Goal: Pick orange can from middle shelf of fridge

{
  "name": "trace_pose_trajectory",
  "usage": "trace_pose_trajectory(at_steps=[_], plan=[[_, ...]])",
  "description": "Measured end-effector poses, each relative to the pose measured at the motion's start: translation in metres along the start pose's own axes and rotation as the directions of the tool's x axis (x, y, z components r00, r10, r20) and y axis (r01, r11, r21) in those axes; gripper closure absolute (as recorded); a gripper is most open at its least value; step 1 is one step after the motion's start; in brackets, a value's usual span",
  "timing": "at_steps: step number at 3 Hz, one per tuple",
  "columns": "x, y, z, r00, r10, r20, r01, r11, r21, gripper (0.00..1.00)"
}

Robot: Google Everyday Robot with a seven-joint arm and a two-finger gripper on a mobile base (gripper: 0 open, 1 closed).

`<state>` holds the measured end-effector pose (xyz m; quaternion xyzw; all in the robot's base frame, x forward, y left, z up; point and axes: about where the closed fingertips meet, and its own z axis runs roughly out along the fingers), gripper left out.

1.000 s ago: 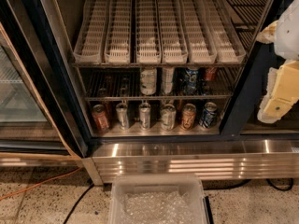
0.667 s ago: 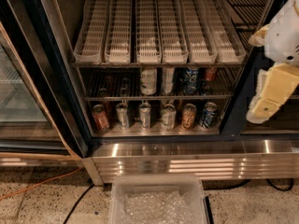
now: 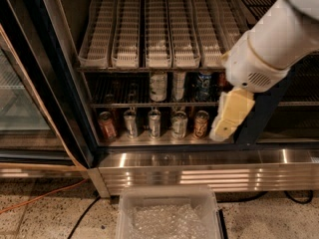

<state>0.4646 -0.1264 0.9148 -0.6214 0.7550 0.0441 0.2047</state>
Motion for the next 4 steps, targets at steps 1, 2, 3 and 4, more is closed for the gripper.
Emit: trace_pose_trajectory(at_steps=[1,2,3,4], plan=[[-0.017,0.011,0.039,0.999,-0.02,0.05,0.021,0.9996,-0.019,0.0],[-0.026,0.02,0.076,0.996,-0.03,0.086,0.034,0.9986,-0.041,0.0],[-0.026,0.02,0.076,0.996,-0.03,0.086,0.033,0.9986,-0.041,0.0],[-0.029,0.017,0.108,0.994,0.006,0.107,-0.001,0.9991,-0.042,0.0]])
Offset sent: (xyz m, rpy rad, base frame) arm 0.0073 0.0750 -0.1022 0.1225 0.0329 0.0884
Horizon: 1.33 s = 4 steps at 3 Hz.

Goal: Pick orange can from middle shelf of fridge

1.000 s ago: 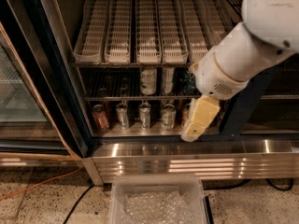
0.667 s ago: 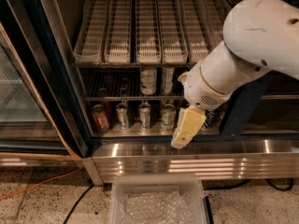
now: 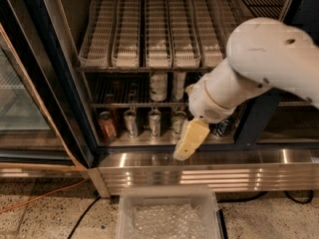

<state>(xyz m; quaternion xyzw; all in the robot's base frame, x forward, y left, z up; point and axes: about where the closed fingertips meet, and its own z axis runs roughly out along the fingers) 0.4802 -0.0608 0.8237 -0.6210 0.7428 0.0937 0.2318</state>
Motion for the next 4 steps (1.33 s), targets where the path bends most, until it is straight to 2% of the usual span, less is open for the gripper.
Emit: trace_pose_trajectory(at_steps=[1,2,3,4], plan=[[-0.011,-0.012,0.054,0.997,0.031,0.067,-0.03,0.9995,-0.003,0.0],[-0.022,-0.028,0.098,0.993,0.051,0.104,-0.051,0.9987,-0.009,0.0],[-0.026,-0.039,0.137,0.987,0.075,0.144,-0.073,0.9971,-0.022,0.0],[-0.029,-0.036,0.16,0.979,0.097,0.177,-0.094,0.9952,-0.027,0.0]])
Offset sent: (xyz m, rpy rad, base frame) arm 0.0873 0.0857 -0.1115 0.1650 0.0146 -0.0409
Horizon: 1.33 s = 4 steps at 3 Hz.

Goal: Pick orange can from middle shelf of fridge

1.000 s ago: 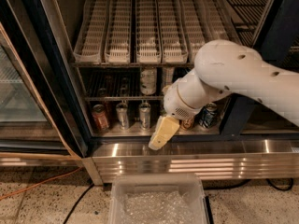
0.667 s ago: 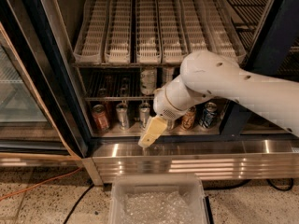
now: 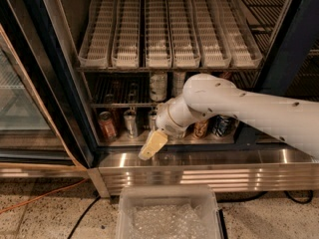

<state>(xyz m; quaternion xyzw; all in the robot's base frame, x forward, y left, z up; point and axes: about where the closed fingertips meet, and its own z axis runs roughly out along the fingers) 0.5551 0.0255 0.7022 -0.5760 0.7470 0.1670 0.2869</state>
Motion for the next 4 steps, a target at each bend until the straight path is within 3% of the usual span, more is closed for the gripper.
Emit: trace_pose_trajectory(at_steps=[2,3,4], plan=[[-0.007,0.012,0.012,1.0,0.005,0.025,-0.005,0.9999,0.012,0.0],[-0.031,0.03,0.033,0.997,-0.015,0.072,0.011,0.9983,0.057,0.0],[-0.058,0.022,0.042,0.989,-0.023,0.146,0.003,0.9907,0.136,0.0]])
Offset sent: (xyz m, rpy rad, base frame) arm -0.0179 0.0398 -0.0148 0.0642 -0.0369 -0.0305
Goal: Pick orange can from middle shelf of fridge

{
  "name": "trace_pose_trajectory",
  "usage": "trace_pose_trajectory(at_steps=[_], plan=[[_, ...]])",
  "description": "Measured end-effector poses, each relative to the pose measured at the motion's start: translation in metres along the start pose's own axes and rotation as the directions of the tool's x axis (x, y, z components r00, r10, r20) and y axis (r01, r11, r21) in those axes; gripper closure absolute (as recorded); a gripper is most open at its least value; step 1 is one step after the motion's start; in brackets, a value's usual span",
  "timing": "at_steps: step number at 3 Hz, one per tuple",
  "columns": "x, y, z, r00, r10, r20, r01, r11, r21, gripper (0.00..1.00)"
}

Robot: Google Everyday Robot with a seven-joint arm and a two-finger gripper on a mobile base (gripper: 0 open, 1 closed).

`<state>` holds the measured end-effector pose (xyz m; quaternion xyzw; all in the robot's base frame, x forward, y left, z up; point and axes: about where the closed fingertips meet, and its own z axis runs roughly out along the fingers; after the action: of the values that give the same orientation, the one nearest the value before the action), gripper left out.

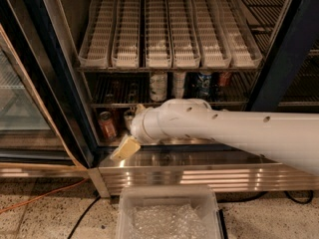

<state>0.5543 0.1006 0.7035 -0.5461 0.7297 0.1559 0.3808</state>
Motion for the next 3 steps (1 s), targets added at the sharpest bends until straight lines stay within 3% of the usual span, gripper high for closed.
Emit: trace_pose_trajectory(at_steps=[1,2,3], plan=[[-0.013,-0.019,0.012,0.994,0.058,0.093,-0.062,0.9971,0.045,0.0],[-0.012,-0.032,0.028,0.969,0.158,0.188,-0.166,0.9859,0.026,0.0],[-0.012,-0.032,0.028,0.969,0.158,0.188,-0.165,0.9859,0.026,0.0]])
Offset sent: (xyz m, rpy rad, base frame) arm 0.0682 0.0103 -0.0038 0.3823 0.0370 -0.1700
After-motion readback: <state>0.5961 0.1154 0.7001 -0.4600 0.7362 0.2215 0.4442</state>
